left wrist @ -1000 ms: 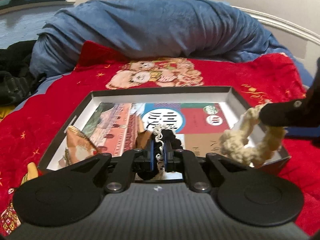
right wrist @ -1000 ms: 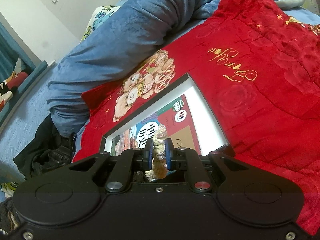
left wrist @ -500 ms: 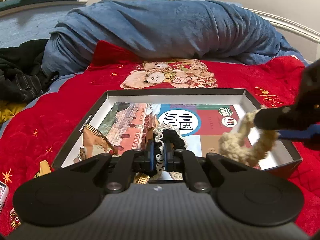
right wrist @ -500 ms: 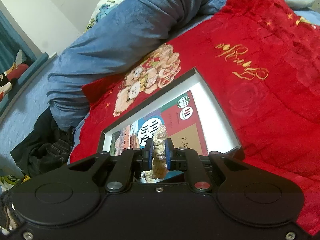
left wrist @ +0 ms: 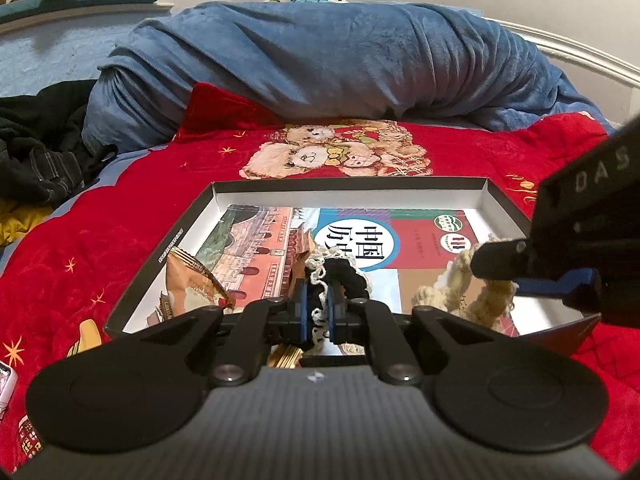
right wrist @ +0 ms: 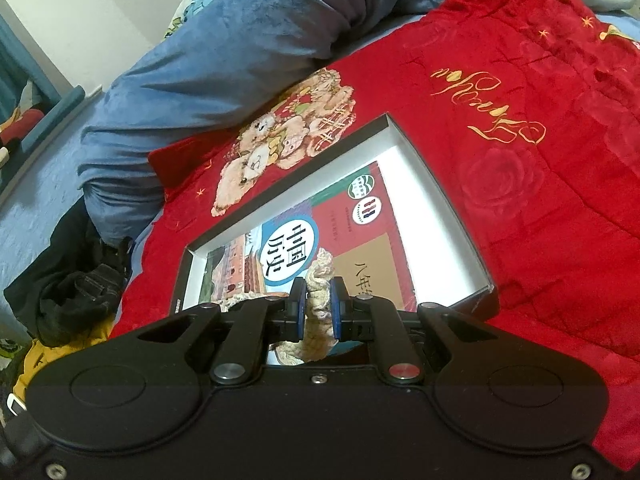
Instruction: Organize objects
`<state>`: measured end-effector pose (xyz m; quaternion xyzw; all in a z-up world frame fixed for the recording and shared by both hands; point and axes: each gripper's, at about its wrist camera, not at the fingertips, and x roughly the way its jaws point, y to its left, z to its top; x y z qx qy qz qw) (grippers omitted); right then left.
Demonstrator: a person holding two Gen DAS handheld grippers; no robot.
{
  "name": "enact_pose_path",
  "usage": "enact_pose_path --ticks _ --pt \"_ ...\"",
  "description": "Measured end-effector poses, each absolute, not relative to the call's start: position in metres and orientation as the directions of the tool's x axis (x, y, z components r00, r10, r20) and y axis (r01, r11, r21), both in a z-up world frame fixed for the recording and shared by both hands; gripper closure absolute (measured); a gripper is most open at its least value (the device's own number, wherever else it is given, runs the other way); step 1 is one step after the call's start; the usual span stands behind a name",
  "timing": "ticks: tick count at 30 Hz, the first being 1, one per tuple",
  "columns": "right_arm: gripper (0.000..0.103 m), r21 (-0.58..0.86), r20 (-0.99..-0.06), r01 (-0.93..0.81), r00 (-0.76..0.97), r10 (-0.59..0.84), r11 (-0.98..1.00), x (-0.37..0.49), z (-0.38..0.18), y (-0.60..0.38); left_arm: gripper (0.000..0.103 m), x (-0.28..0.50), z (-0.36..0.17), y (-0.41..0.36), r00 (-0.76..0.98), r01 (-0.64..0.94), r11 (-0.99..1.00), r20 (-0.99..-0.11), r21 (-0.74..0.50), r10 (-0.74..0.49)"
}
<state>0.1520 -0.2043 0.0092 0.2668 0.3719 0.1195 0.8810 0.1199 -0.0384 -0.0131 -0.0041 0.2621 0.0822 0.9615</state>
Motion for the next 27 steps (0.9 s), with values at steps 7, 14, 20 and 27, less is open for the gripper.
enact_pose_path --ticks 7,14,20,27 --pt "0.09 0.549 -0.599 -0.03 0.682 0.419 0.835 0.157 0.008 -0.196 0.087 0.119 -0.014 -0.037 0.852 -0.153 0.988 -0.501 0.038 0.151" --pt "0.09 0.526 -0.633 -0.029 0.655 0.414 0.85 0.158 0.0 -0.189 0.085 0.118 -0.014 -0.034 0.853 -0.155 0.987 -0.5 0.034 0.151" --pt "0.089 0.515 -0.642 -0.036 0.646 0.413 0.856 0.158 -0.003 -0.185 0.082 0.116 -0.014 -0.035 0.856 -0.152 0.988 -0.494 0.037 0.15" --pt "0.089 0.521 -0.641 -0.032 0.646 0.416 0.853 0.158 -0.003 -0.187 0.06 0.111 -0.016 -0.039 0.867 -0.145 0.988 -0.473 0.06 0.156"
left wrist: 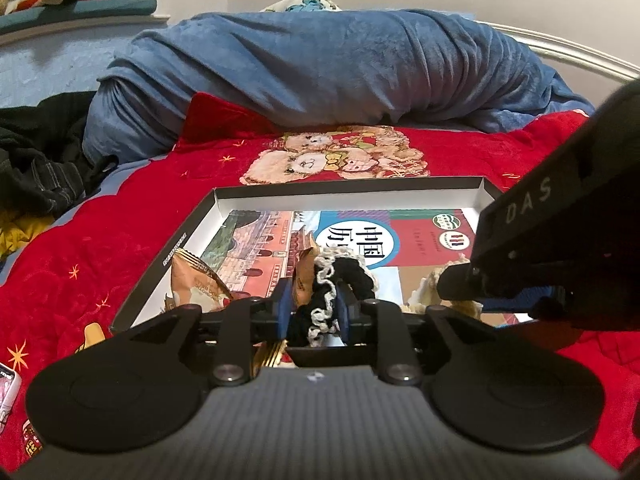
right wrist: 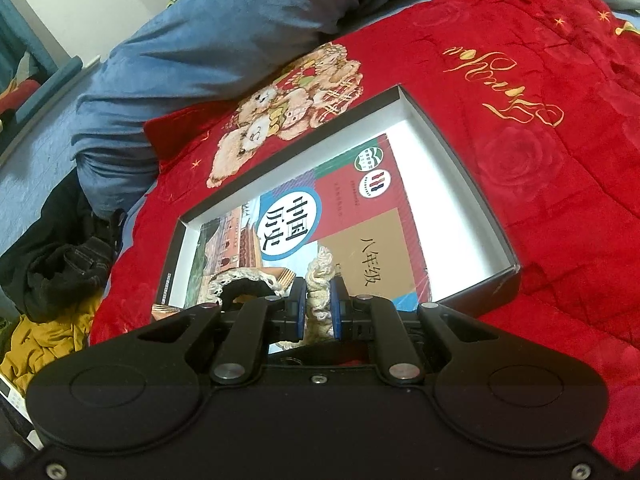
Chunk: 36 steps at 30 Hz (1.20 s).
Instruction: Organize objects
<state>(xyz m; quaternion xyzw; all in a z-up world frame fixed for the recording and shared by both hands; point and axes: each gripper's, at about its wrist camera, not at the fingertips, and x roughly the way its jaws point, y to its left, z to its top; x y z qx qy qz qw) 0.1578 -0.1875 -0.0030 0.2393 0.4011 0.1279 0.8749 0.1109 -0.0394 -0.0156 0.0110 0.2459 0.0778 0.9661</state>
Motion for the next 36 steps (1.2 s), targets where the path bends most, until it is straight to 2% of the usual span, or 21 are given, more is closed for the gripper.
enact_pose_path --ticks 2,4,8,10,21,29,31,33,34,36 --pt "0.089 0.526 -0.639 -0.03 0.646 0.418 0.85 0.158 -0.003 -0.189 0.057 0.109 -0.016 -0.041 0.87 -0.143 0.988 -0.467 0.064 0.156" --pt "0.089 0.532 -0.637 -0.029 0.645 0.422 0.846 0.158 -0.004 -0.191 0.049 0.109 -0.016 -0.042 0.874 -0.136 0.988 -0.461 0.069 0.153" --pt "0.089 0.538 -0.634 -0.033 0.642 0.431 0.842 0.157 -0.005 -0.192 0.045 0.106 -0.016 -0.042 0.88 -0.139 0.987 -0.447 0.078 0.159" --pt "0.089 0.539 -0.636 -0.037 0.638 0.435 0.842 0.157 -0.005 -0.192 0.039 0.105 -0.016 -0.043 0.881 -0.139 0.987 -0.445 0.078 0.16" --pt "0.089 0.537 -0.642 -0.036 0.63 0.436 0.843 0.156 -0.006 -0.191 0.035 0.104 -0.017 -0.04 0.88 -0.134 0.989 -0.452 0.068 0.15" --pt "0.085 0.548 -0.642 -0.025 0.629 0.439 0.836 0.156 -0.008 -0.194 0.03 0.101 -0.013 -0.041 0.893 -0.1 0.993 -0.435 0.066 0.119" --pt "0.085 0.549 -0.641 -0.021 0.63 0.437 0.836 0.156 -0.007 -0.195 0.024 0.1 -0.011 -0.04 0.895 -0.094 0.994 -0.431 0.057 0.11" --pt "0.075 0.551 -0.637 -0.028 0.632 0.442 0.834 0.155 -0.004 -0.196 0.02 0.098 -0.009 -0.039 0.898 -0.092 0.995 -0.429 0.037 0.099" --pt "0.066 0.549 -0.635 -0.033 0.634 0.442 0.835 0.154 -0.002 -0.197 0.019 0.097 -0.008 -0.038 0.9 -0.089 0.996 -0.426 0.027 0.092" --pt "0.063 0.535 -0.621 -0.06 0.649 0.44 0.843 0.149 0.004 -0.196 0.018 0.095 -0.004 -0.035 0.905 -0.081 0.997 -0.418 0.011 0.078"
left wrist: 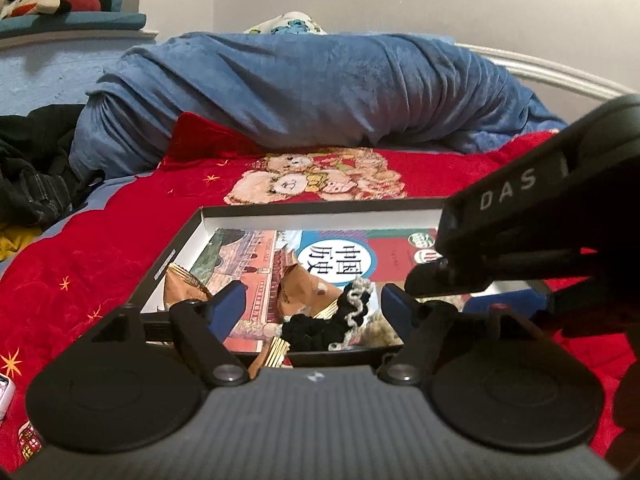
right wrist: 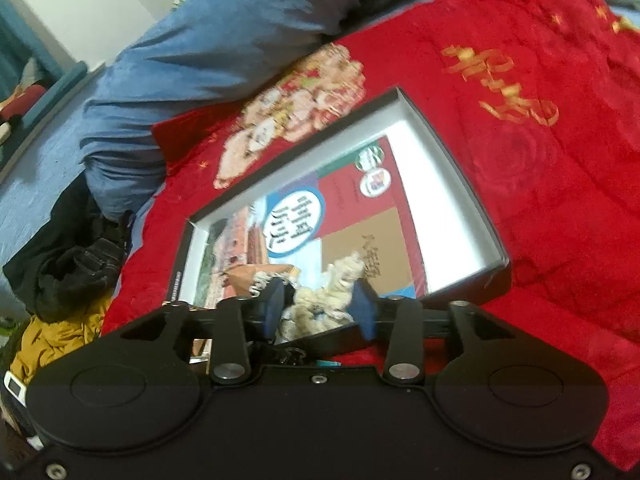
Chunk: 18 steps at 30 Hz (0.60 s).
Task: Organize objects
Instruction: 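Open both grippers to drop the string and rope into the lid, then move both open grippers back to the pile beside the lid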
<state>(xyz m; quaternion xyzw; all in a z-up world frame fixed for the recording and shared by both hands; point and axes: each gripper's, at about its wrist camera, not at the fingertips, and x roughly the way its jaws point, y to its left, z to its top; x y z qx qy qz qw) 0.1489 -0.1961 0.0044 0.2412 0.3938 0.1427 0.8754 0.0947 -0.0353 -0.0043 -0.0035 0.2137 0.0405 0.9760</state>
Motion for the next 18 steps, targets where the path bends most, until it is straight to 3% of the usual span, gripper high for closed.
enact_pose_path --ticks 5,18 --pt "0.045 0.488 -0.604 -0.101 0.678 0.419 0.867 0.137 0.022 -0.193 0.015 0.088 0.003 -0.027 0.912 -0.083 0.996 -0.406 -0.042 0.059" --pt "0.038 0.482 -0.573 -0.114 0.709 0.411 0.869 0.105 0.04 -0.207 0.014 0.05 0.008 -0.022 0.921 -0.09 0.996 -0.382 -0.011 0.079"
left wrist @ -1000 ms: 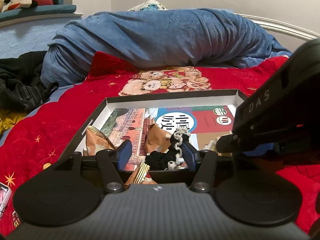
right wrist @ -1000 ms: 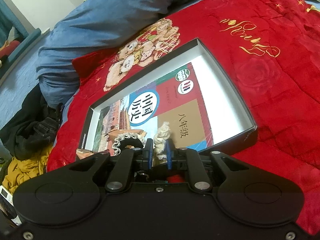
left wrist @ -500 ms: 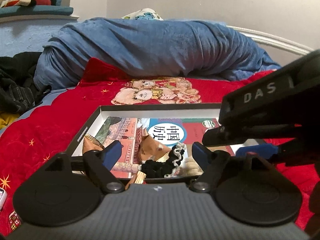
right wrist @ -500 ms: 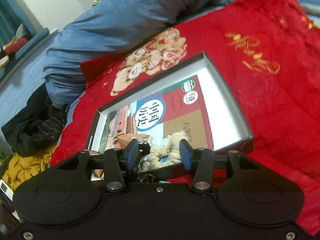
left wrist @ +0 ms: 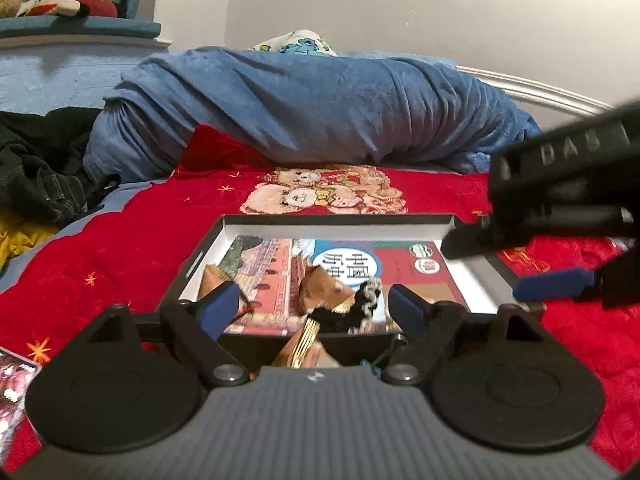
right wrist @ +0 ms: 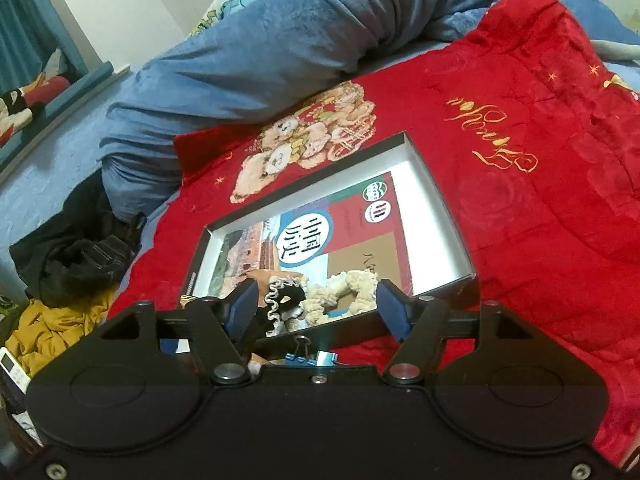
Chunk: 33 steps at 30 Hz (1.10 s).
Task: Organize objects
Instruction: 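Move both open grippers back to the pile beside the lid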
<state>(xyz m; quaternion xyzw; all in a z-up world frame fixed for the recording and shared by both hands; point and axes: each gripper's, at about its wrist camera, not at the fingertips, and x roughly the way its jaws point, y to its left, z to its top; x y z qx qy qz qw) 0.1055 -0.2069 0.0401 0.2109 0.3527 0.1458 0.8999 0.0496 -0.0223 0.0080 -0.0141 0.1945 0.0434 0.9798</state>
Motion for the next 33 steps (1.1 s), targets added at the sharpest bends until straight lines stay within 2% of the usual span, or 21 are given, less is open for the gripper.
enact_pose_path --ticks 5,10,16,21,27,29,31,33 --pt "0.037 0.508 -0.557 -0.123 0.709 0.434 0.852 0.096 0.043 -0.215 0.014 0.018 0.016 -0.026 0.918 -0.082 0.997 -0.388 0.009 0.079" --pt "0.038 0.478 -0.591 -0.144 0.678 0.438 0.867 0.081 0.036 -0.219 0.01 -0.017 0.014 -0.025 0.91 -0.048 0.998 -0.41 0.03 0.056" --pt "0.038 0.482 -0.612 -0.147 0.649 0.452 0.864 0.074 0.028 -0.226 0.01 -0.009 0.008 -0.024 0.88 -0.085 0.995 -0.465 0.055 0.101" --pt "0.038 0.501 -0.619 -0.139 0.632 0.467 0.854 0.078 0.021 -0.225 0.01 -0.004 0.006 -0.011 0.845 -0.075 0.997 -0.532 -0.025 0.05" --pt "0.041 0.501 -0.659 -0.152 0.571 0.489 0.852 0.085 0.007 -0.213 0.011 -0.008 0.004 -0.02 0.875 -0.066 0.995 -0.476 0.071 0.092" --pt "0.043 0.492 -0.668 -0.169 0.557 0.494 0.854 0.086 0.004 -0.206 0.013 -0.005 0.004 -0.018 0.878 -0.066 0.995 -0.47 0.068 0.091" --pt "0.045 0.488 -0.673 -0.182 0.545 0.501 0.854 0.086 0.002 -0.201 0.023 0.0 0.003 -0.017 0.875 -0.065 0.995 -0.475 0.072 0.091" --pt "0.046 0.484 -0.679 -0.19 0.534 0.503 0.854 0.087 -0.001 -0.196 0.029 0.006 0.0 -0.015 0.866 -0.072 0.995 -0.491 0.069 0.096"
